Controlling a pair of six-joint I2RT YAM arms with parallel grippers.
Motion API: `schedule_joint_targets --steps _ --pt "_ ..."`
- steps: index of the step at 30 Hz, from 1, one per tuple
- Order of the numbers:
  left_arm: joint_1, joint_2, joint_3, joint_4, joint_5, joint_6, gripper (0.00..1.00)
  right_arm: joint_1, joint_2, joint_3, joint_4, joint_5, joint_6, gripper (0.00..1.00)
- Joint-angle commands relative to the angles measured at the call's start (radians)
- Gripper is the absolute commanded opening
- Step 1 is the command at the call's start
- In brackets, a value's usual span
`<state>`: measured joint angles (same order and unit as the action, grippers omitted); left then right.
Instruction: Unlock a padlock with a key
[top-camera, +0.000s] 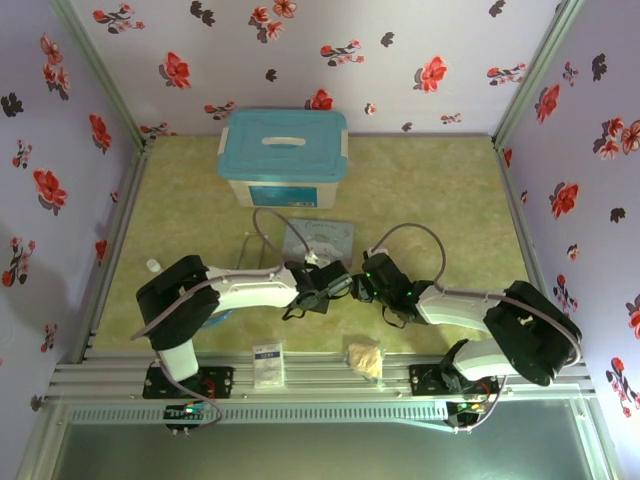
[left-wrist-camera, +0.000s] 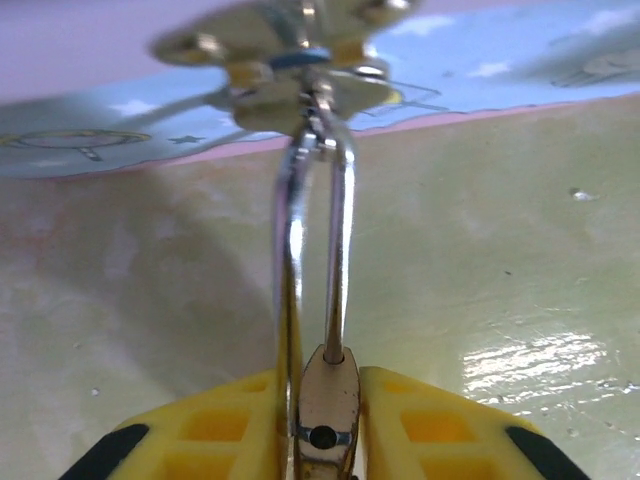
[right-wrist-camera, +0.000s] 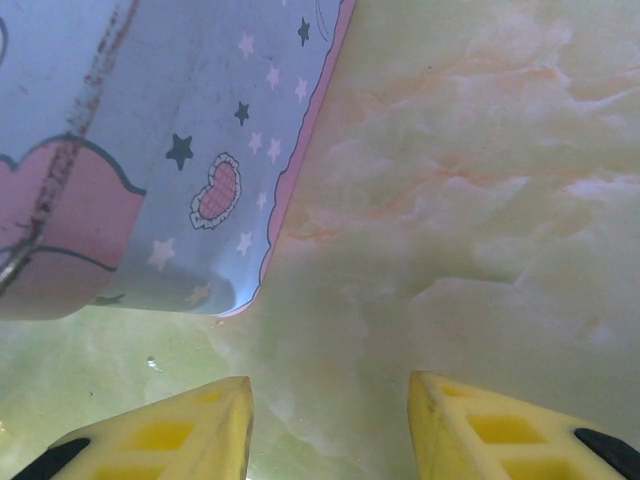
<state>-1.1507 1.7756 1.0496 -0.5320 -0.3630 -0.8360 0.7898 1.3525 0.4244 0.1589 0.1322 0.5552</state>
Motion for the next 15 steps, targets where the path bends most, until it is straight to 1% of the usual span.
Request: schedule_joint_targets --steps 1,5,9,12,15 --pt "-0.031 0.025 0.034 -0.051 -0.027 -0.015 0.25 -0.006 0.008 -0.017 0.021 0.030 0.018 0.45" --pt "-0.050 0.038 0.062 -0.085 -0.055 -0.020 0.25 -0.006 0.013 -0.019 0.024 0.031 0.020 0.45" --pt "-0.059 0.052 0.077 -0.106 -0.056 -0.023 0.30 -0.006 0.016 -0.021 0.030 0.025 0.023 0.45" --pt "-0.067 0.046 0.070 -0.077 -0.041 -0.022 0.33 -0.006 0.019 -0.018 0.027 0.027 0.022 0.45" --pt "-0.074 0.049 0.086 -0.086 -0.045 -0.021 0.32 -0.006 0.020 -0.018 0.025 0.026 0.022 0.45"
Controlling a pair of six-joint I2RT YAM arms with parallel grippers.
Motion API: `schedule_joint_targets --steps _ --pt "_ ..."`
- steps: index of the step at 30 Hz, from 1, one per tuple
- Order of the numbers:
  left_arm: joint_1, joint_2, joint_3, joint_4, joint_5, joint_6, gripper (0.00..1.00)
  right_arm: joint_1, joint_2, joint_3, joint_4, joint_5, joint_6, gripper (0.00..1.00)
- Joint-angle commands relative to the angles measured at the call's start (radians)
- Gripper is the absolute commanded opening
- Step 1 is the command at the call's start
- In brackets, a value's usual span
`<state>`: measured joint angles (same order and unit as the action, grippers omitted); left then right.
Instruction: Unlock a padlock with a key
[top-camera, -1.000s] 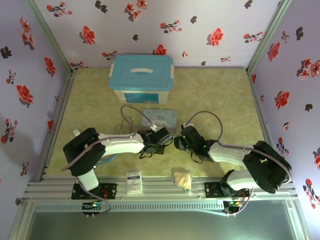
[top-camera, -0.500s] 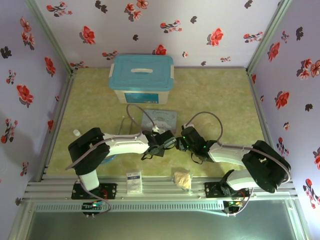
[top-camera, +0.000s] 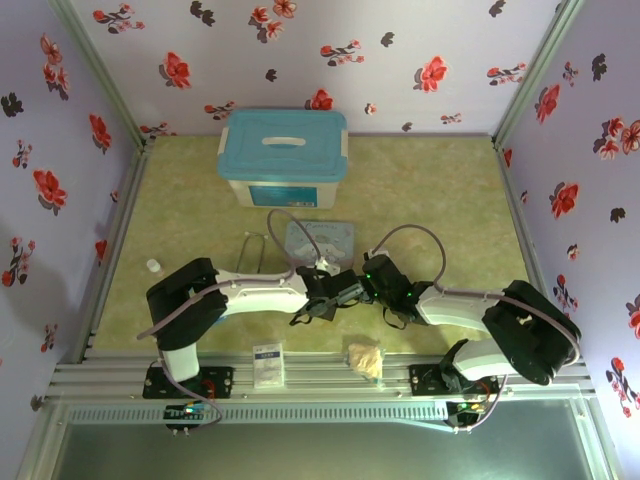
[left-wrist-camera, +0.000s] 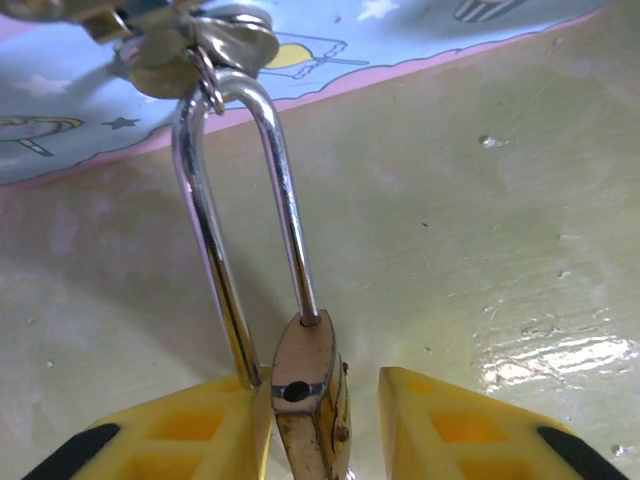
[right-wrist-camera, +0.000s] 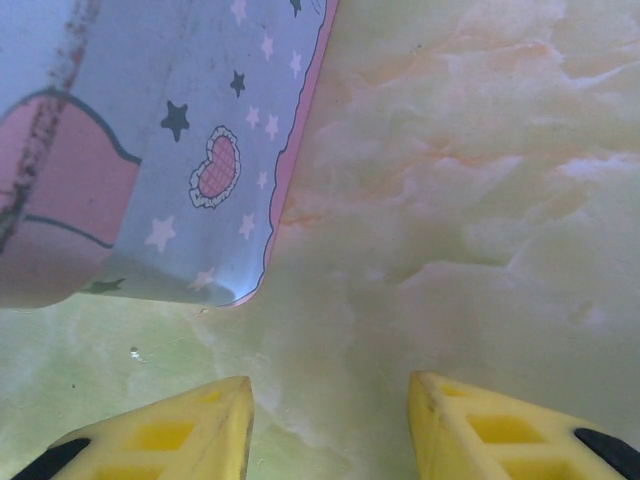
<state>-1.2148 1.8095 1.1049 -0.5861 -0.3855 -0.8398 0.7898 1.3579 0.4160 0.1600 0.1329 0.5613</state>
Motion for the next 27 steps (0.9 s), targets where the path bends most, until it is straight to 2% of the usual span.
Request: schedule_joint_targets --steps 1,7,18,27 --pt "-0.012 0.018 0.038 -0.045 -0.025 -0.018 0.32 -0.006 0.013 -0.010 0.024 0.024 0.016 0.45" --pt "-0.016 0.006 0.021 -0.011 -0.002 -0.015 0.40 -0.006 0.011 -0.005 0.015 0.020 0.014 0.45" --pt "-0.046 -0.027 0.047 -0.056 -0.016 -0.028 0.37 -0.006 0.026 0.000 -0.001 0.025 0.014 0.45" --pt "-0.048 -0.059 0.045 -0.057 -0.034 -0.012 0.40 -0.006 0.007 -0.005 0.008 0.012 0.022 0.45"
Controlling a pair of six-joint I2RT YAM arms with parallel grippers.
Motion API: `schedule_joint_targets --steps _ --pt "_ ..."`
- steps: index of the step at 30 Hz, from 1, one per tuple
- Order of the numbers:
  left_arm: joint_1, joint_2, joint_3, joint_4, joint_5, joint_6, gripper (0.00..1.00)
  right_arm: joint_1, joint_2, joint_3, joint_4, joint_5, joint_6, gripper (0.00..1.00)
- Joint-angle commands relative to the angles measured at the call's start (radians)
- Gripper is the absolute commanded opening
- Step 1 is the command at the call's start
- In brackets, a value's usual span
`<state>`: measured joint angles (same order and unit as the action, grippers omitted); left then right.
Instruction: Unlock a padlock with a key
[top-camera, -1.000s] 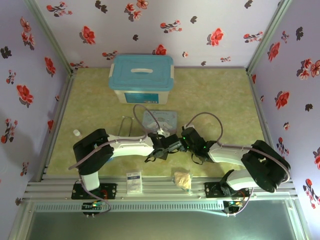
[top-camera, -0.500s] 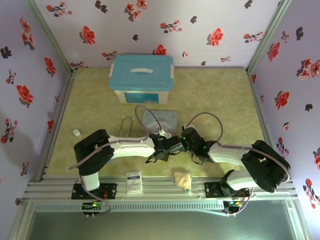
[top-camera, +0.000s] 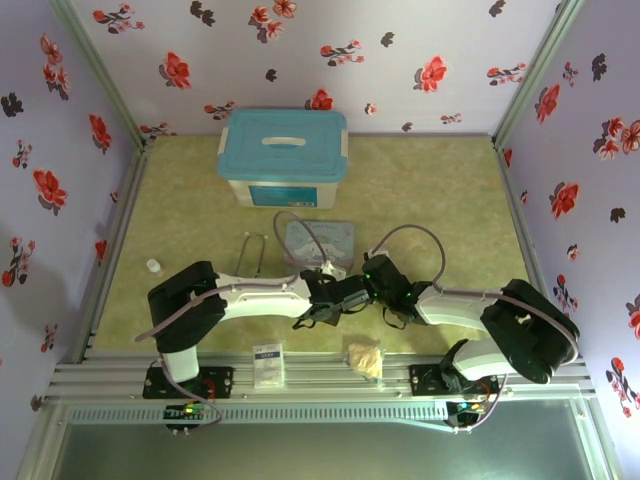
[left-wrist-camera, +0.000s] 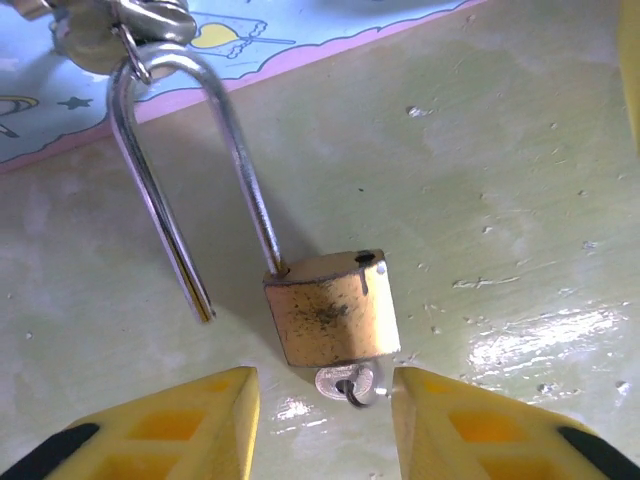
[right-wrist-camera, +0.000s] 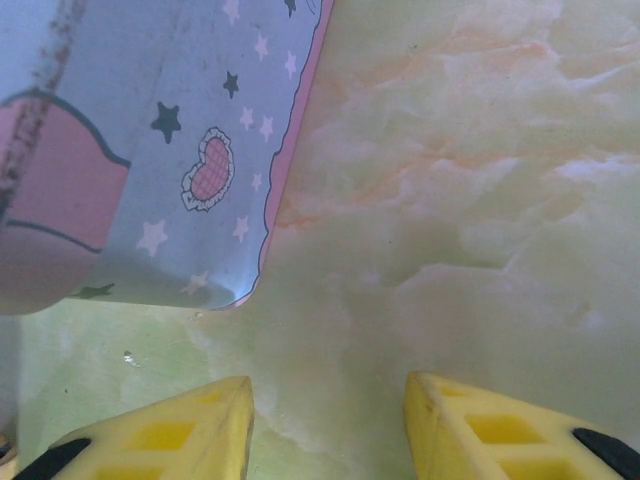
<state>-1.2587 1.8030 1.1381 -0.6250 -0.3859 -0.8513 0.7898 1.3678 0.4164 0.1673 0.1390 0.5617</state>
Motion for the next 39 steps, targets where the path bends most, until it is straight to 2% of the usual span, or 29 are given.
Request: schedule_joint_targets --steps 1,4,5,7,8,9,10,15,19,22,27,31,34,39 --pt "-0.005 -0.071 0.004 -0.009 -0.033 0.003 0.43 -0.006 -0.015 -0.009 -0.003 0.008 0.024 0.45" --pt "0.004 -0.162 -0.037 0.048 -0.029 0.019 0.56 -0.006 -0.070 -0.030 -0.010 0.013 0.029 0.46" --pt "0.010 -0.205 -0.061 0.077 -0.026 0.024 0.65 -0.006 -0.098 -0.039 -0.013 0.010 0.033 0.48" --pt "0.030 -0.296 -0.112 0.142 -0.013 0.052 0.77 -0.006 -0.159 -0.068 0.002 -0.006 0.037 0.56" --pt "0.041 -0.346 -0.142 0.184 -0.005 0.072 0.85 -0.007 -0.195 -0.089 0.022 -0.019 0.043 0.67" --pt "0.053 -0.390 -0.170 0.213 -0.001 0.086 0.94 -0.007 -0.227 -0.101 0.026 -0.031 0.047 0.87" --pt "0.068 -0.433 -0.202 0.250 0.007 0.098 1.00 -0.006 -0.258 -0.111 0.026 -0.048 0.049 0.99" --pt "0.184 -0.606 -0.373 0.422 0.110 0.079 1.00 -0.003 -0.379 -0.107 -0.043 -0.109 0.038 0.99" --pt "0.263 -0.686 -0.513 0.568 0.189 0.018 1.00 0.030 -0.394 -0.113 0.001 -0.133 0.056 0.96" --pt "0.292 -0.706 -0.579 0.626 0.213 -0.032 1.00 0.103 -0.330 -0.064 -0.027 -0.079 0.056 0.87" --pt "0.309 -0.677 -0.609 0.644 0.240 -0.080 1.00 0.185 -0.139 0.028 -0.001 -0.063 0.046 0.63" --pt "0.310 -0.690 -0.636 0.676 0.250 -0.102 1.00 0.198 -0.012 0.080 0.030 -0.083 0.055 0.60" --pt "0.311 -0.715 -0.653 0.677 0.247 -0.104 1.00 0.197 0.047 0.108 0.042 -0.088 0.059 0.52" --pt "0.314 -0.729 -0.675 0.682 0.245 -0.110 1.00 0.208 0.133 0.161 0.025 -0.095 0.061 0.51"
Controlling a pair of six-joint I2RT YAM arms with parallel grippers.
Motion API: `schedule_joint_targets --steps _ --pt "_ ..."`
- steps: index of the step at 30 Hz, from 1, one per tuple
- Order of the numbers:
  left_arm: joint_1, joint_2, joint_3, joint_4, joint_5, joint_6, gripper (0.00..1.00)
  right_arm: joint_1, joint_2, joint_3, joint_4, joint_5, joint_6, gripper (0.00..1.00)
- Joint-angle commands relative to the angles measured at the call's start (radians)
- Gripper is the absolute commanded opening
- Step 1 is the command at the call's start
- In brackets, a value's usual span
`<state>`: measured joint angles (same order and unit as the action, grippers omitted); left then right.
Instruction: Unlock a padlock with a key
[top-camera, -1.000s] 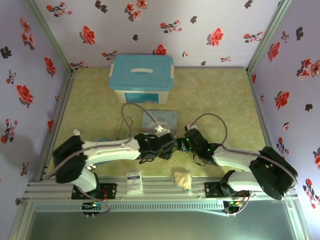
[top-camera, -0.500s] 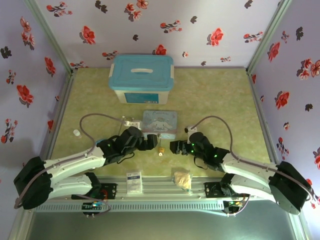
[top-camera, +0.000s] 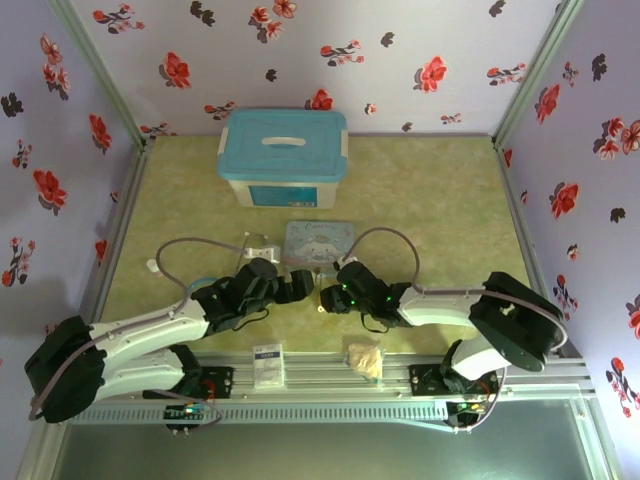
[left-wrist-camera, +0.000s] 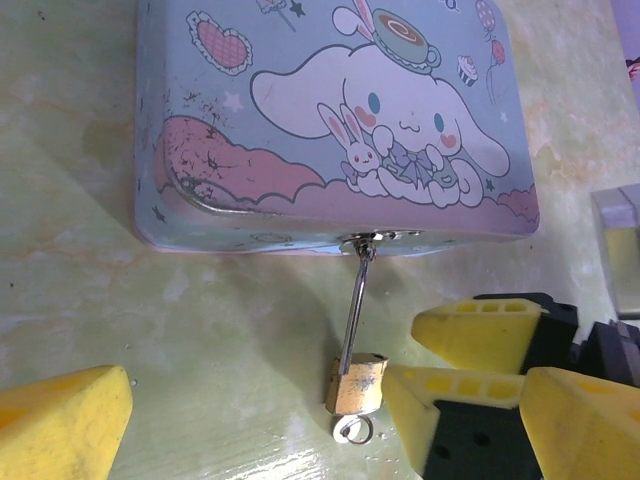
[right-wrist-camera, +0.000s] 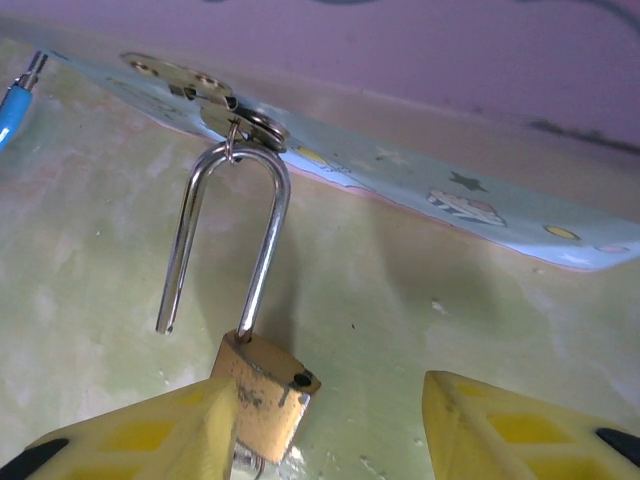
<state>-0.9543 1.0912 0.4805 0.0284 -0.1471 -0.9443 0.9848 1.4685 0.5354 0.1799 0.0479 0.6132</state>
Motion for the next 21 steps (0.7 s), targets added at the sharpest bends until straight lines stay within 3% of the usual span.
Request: schedule_joint_targets --steps 1,10,14,21 --pt "0.009 -0.015 -0.017 0.030 0.005 -0.018 1.00 0.015 0.043 0.048 0.009 -0.006 0.009 0.51" --pt "0.016 -0.013 -0.028 0.050 0.004 -0.022 1.00 0.032 0.093 0.067 -0.008 0.003 0.021 0.44" --pt "0.022 -0.017 -0.026 0.048 0.005 -0.018 1.00 0.035 0.109 0.062 -0.018 0.006 0.037 0.35" --pt "0.036 -0.025 -0.021 0.039 0.000 -0.009 1.00 0.032 0.060 -0.026 0.105 -0.022 0.129 0.26"
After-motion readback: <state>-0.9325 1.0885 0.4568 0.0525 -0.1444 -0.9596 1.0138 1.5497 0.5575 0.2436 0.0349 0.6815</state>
